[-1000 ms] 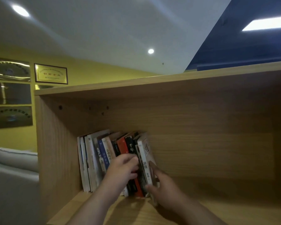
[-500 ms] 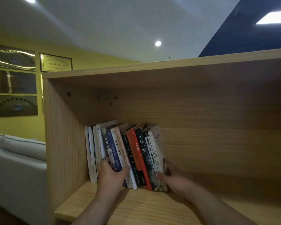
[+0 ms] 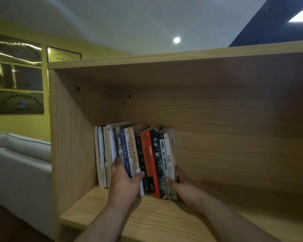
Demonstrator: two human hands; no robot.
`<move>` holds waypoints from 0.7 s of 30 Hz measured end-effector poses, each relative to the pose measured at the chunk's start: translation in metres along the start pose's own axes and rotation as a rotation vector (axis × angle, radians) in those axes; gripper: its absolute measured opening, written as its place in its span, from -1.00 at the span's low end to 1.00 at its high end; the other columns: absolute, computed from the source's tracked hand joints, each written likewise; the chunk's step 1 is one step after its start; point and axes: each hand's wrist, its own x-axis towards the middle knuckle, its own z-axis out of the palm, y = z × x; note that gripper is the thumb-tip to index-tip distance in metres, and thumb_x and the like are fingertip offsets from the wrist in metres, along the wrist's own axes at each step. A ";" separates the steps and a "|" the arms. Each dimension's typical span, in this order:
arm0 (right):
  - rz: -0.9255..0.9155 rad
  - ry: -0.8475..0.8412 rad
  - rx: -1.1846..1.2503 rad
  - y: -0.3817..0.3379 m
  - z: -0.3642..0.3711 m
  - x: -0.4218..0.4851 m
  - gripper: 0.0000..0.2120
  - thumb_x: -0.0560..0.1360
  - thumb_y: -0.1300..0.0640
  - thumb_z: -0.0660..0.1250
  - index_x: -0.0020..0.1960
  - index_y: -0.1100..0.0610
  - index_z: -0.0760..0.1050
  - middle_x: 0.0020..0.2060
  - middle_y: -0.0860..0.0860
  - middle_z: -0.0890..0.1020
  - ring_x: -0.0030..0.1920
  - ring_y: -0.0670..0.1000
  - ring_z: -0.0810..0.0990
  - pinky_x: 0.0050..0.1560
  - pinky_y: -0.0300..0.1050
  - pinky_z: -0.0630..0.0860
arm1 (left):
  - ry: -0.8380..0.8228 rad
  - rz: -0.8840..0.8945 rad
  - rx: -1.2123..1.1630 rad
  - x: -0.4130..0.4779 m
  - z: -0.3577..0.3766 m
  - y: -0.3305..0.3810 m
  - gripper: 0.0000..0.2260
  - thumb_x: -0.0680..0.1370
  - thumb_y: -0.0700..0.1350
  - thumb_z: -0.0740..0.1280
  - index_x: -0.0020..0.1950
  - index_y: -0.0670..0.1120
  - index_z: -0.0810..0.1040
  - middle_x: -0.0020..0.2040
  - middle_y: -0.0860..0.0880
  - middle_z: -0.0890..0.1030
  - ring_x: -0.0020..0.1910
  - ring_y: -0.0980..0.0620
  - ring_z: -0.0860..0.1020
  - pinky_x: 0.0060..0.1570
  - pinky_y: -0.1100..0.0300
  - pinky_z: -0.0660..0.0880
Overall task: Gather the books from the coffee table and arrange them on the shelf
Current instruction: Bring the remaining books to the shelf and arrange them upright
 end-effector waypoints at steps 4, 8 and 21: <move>-0.071 0.061 -0.047 0.003 0.007 -0.002 -0.12 0.52 -0.25 0.36 0.66 -0.11 -0.05 0.51 -0.12 0.40 0.45 -0.03 0.44 0.44 -0.05 0.39 | 0.129 0.074 0.311 -0.003 -0.001 -0.006 -0.25 0.36 0.15 0.53 0.44 -0.09 0.34 0.15 -0.03 0.37 0.26 -0.01 0.32 0.27 0.14 0.39; -0.089 0.086 -0.060 0.007 0.006 0.001 -0.05 0.39 -0.34 0.39 0.64 -0.16 0.03 0.46 -0.12 0.47 0.39 -0.06 0.50 0.44 0.04 0.45 | 0.150 0.089 0.184 -0.004 -0.012 0.002 -0.45 0.45 0.16 0.43 0.36 0.00 0.38 0.15 0.02 0.35 0.24 0.04 0.31 0.22 0.17 0.37; -0.048 0.096 0.043 0.007 0.004 -0.001 -0.13 0.51 -0.17 0.44 0.66 -0.12 0.02 0.53 -0.08 0.40 0.48 0.02 0.42 0.53 0.11 0.33 | -0.040 -0.063 0.202 0.095 -0.080 0.035 -0.48 0.54 -0.16 0.26 0.48 0.11 0.30 -0.01 -0.09 0.61 -0.30 -0.01 0.58 -0.39 0.24 0.47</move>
